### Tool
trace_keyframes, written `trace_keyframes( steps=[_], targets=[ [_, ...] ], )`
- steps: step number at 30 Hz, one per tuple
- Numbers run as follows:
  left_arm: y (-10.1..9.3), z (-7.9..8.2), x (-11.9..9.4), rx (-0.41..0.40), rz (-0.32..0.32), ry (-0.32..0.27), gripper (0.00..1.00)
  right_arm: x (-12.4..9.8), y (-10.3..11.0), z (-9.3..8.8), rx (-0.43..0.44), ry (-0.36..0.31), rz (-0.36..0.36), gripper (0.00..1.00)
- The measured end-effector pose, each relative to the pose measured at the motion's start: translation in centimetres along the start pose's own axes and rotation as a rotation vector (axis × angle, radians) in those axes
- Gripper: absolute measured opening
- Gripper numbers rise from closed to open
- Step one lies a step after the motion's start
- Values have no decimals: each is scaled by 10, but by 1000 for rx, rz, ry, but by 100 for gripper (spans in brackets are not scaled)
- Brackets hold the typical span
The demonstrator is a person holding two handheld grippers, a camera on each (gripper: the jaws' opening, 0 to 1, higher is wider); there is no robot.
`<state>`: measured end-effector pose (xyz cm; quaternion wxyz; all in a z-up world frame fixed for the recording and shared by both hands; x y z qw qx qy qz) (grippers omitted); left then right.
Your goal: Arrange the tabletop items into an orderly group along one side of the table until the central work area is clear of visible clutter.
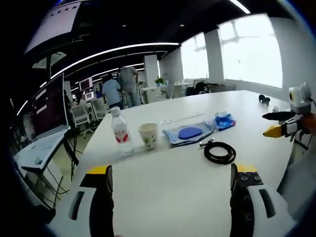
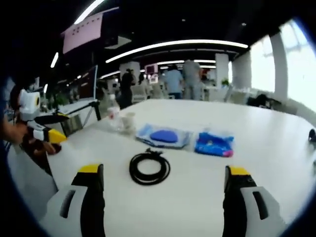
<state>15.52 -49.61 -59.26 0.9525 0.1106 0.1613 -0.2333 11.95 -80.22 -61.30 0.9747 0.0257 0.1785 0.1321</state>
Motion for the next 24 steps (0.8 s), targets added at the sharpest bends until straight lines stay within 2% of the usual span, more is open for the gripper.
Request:
trace_keyframes(
  steps=[13,16,20,24],
  targets=[
    [3,-11,-11,-44,15,-16,100,-23,15,4,-20,-47,-2,100],
    [4,-15,-15,-64,32,-21,100,-25,17,2,-48,-53,-15,100],
    [8,-13,-19,-44,66,-43,100,-25,17,2,-50,-69,-17,100],
    [10,-14,-19,-56,74,-55,100,-25,16,4,-64,-79,-28,100]
  ],
)
Point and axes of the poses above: the point that each gripper's makers call its tool centre point, and the gripper's own axes: x roughly forward along the fingers, y roughly to its left, z roughly out of its top, the point moved 4 cm from there along -x, roughly backward along the fingers, and after that the axes turned 3 degrees about x, right-handed, at the moved point
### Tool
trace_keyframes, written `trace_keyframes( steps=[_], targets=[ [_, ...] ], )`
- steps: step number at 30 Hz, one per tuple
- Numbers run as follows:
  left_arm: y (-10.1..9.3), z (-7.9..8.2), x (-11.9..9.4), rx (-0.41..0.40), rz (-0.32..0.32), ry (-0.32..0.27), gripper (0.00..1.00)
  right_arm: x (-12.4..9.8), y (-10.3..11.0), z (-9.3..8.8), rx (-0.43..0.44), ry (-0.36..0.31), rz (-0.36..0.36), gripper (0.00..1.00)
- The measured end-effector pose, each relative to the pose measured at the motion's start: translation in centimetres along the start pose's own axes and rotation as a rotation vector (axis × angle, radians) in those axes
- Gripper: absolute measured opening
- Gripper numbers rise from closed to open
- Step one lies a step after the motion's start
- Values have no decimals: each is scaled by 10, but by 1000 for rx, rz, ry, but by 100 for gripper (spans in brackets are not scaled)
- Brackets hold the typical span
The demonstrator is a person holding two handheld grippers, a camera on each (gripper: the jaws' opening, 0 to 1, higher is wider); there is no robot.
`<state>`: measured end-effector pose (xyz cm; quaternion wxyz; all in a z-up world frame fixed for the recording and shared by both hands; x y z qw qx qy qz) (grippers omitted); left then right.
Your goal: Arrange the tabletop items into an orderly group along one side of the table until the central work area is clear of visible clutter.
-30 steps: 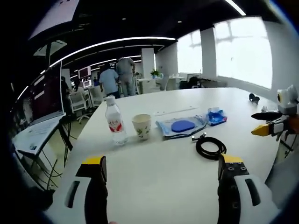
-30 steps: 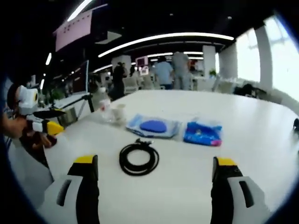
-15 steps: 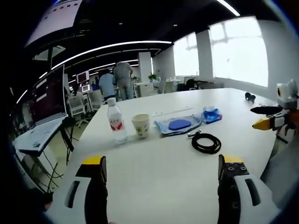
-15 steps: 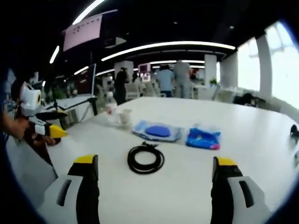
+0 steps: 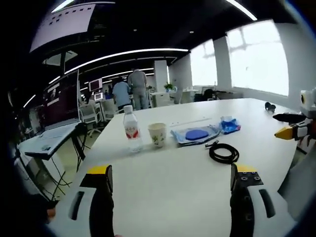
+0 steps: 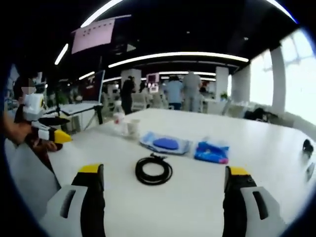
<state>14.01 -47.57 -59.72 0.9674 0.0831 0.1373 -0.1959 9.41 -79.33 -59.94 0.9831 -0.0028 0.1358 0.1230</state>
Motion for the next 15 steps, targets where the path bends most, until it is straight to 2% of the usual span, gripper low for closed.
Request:
trace_keyframes(
  steps=[9,15],
  targets=[
    [-11,-5,1,11,-55,7,100,-1,-4,-4,-10,5,-18,100],
    [-12,-3,-1,21,-48,-9,98,0,1,-7,-30,22,-10,100]
  ],
)
Point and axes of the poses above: the point that each gripper's makers call its tool centre point, and the gripper's own axes: x roughly forward along the fingers, y roughly to its left, z roughly out of its top, the point moved 4 cm from there along -x, roughly backward along the fingers, and after that the axes turned 3 degrees about x, right-handed, at the moved point
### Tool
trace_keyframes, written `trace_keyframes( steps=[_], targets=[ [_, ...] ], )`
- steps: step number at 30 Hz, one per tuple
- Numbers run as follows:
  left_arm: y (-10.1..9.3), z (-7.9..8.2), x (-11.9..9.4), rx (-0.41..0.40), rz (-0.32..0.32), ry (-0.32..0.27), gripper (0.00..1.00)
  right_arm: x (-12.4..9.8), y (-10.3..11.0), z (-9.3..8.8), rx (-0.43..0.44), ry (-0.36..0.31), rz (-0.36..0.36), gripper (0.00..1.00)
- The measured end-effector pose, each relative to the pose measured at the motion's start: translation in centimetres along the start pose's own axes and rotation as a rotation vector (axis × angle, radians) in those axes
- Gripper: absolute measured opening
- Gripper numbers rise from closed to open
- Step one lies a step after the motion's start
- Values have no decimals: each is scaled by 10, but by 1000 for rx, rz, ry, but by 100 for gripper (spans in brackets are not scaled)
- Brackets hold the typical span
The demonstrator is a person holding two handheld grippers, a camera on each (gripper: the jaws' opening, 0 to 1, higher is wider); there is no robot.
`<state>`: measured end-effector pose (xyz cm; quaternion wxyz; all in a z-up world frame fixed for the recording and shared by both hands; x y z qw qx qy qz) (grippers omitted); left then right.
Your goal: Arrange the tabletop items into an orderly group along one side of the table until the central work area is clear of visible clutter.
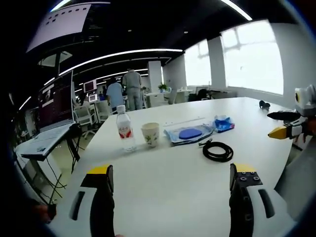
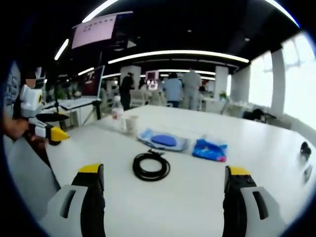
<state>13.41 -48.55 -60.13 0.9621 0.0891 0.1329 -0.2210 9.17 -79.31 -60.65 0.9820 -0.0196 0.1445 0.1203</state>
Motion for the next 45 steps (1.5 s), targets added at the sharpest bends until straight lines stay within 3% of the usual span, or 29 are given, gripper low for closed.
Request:
trace_keyframes(
  steps=[11,17,41,45],
  targets=[
    [5,0,0,2,20,0,98,2,1,-1,20,4,9,100],
    [7,-4,0,68,38,38,98,1,-2,-3,74,10,5,100],
    [4,-7,2,72,30,46,96,3,5,-7,62,43,42,99],
    [5,-8,3,63,32,48,96,2,-5,-4,34,29,-20,100]
  ],
)
Point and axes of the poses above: the point that each gripper's makers call its tool centre point, and the gripper's own axes: x roughly forward along the fingers, y roughly to its left, z roughly out of its top, the point moved 4 cm from there along -x, roughly backward along the fingers, and after that the axes turned 3 degrees about x, right-handed, at the moved point
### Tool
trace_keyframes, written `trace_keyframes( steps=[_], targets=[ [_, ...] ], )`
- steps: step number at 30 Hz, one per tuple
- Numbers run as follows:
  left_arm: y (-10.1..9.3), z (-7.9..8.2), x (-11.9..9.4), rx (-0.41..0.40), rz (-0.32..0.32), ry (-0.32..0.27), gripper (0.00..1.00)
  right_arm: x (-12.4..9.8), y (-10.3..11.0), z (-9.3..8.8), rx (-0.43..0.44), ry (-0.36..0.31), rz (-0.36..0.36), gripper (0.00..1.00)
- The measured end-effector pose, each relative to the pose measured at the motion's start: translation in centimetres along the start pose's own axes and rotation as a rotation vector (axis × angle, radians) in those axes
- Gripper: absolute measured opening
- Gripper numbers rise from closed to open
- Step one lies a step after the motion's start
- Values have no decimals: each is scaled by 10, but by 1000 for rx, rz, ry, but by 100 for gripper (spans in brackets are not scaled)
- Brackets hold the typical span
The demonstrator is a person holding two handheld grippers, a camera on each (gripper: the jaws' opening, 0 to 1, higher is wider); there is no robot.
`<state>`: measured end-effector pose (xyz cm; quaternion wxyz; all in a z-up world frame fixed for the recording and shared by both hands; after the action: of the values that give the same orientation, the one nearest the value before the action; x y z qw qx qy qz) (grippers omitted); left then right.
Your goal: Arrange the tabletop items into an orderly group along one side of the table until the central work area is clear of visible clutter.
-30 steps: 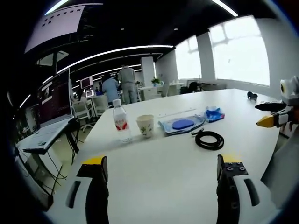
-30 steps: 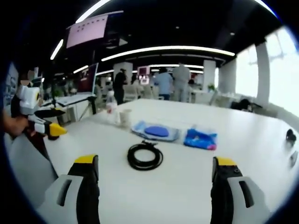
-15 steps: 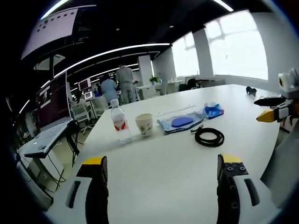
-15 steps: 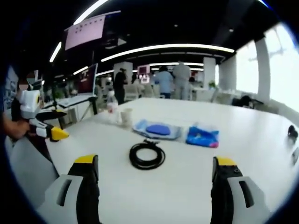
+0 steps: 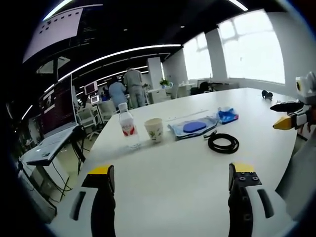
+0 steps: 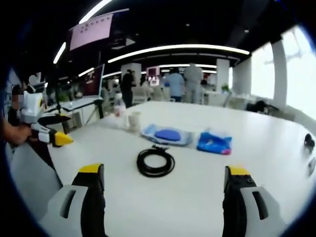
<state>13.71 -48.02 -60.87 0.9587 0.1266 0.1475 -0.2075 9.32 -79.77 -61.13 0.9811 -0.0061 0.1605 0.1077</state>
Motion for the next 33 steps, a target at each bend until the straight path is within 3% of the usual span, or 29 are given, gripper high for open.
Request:
trace_keyframes(
  steps=[4,10,18,23,25,33],
  targets=[
    [0,2,-1,-11,-3,-13,96,0,-1,-2,38,9,2,100],
    [-1,0,1,-19,-9,-4,96,1,2,-3,16,11,16,99],
    [-5,-7,3,57,-16,44,92,1,4,-5,-49,39,7,97],
    [-5,-7,4,56,-19,50,91,2,2,-9,-66,66,-1,97],
    [-4,-6,4,6,-26,38,90,2,2,-8,-42,57,5,97],
    [-3,-6,3,2,-20,34,89,2,1,-5,10,33,8,98]
  ],
)
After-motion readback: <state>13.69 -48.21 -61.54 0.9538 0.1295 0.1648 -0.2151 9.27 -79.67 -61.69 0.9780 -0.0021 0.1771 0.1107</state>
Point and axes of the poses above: the point that each gripper's makers call its tool centre point, and the gripper's own axes: x roughly forward along the fingers, y roughly to its left, z roughly out of its top, the point moved 4 cm from there along -x, roughly backward along the fingers, and after that the axes turned 3 degrees about x, right-handed, at the moved point
